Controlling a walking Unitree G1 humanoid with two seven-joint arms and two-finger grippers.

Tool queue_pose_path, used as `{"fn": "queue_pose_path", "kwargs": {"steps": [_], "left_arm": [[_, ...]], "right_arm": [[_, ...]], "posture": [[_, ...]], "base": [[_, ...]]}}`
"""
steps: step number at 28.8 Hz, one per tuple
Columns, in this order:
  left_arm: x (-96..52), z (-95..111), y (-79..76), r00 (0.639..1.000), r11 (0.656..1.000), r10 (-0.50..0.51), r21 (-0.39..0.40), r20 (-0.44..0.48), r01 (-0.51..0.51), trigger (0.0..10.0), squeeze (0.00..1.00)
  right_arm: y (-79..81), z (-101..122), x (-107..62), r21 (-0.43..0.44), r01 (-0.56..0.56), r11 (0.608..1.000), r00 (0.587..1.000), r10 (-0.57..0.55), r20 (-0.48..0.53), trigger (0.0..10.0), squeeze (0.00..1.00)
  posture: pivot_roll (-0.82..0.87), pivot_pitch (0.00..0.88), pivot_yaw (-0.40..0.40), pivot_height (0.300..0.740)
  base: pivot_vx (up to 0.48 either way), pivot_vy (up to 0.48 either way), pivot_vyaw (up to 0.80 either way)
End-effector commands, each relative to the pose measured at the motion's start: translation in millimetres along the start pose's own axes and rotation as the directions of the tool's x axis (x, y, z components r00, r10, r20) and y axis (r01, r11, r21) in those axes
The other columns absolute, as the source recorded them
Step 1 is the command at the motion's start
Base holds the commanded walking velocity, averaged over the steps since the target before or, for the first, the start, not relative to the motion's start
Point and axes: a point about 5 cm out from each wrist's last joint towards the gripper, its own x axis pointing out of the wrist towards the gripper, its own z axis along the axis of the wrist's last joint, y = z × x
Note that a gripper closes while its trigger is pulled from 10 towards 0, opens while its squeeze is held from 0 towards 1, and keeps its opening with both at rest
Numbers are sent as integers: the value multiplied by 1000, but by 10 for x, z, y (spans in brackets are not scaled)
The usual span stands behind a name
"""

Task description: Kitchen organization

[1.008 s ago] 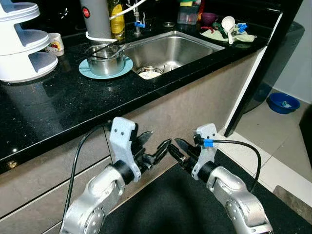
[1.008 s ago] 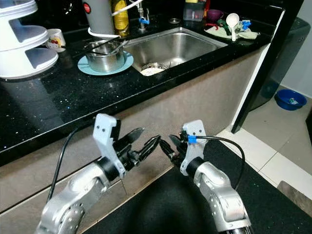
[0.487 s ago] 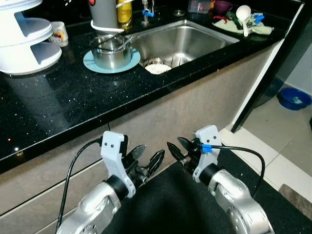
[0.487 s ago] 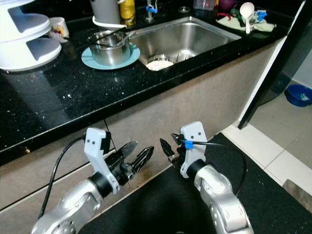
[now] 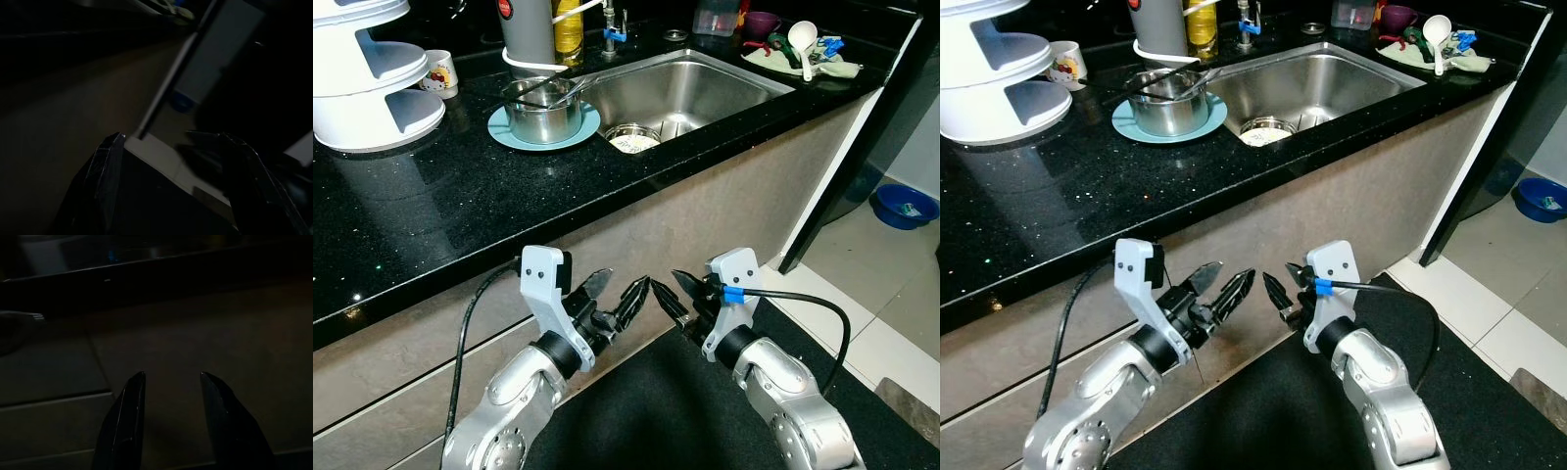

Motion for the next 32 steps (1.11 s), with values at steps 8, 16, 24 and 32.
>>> {"fn": "queue_pose_path", "kwargs": {"steps": [8, 16, 24, 32], "left_arm": [[-365, 72, 456, 900, 893, 433, 111, 53, -436, 10000, 0], [-548, -152, 479, 900, 879, 432, 253, -63, -404, 10000, 0], [-427, -168, 479, 904, 881, 424, 258, -61, -396, 10000, 0], [-370, -135, 402, 922, 891, 384, 280, -41, -359, 10000, 0]], "right_arm": [[-329, -255, -245, 70, 319, 945, 943, -309, -123, 10000, 0], [-381, -359, -347, 38, 326, 945, 932, -315, -178, 10000, 0], [-377, -354, -343, 53, 338, 940, 929, -324, -180, 10000, 0], [-384, -359, -362, 45, 337, 940, 929, -325, -177, 10000, 0]], "posture": [[-49, 34, -9, 740], [-37, 24, -32, 740], [-54, 38, -27, 740], [-60, 30, -16, 740]], "base": [[0, 0, 0], [0, 0, 0], [0, 0, 0], [0, 0, 0]]}}
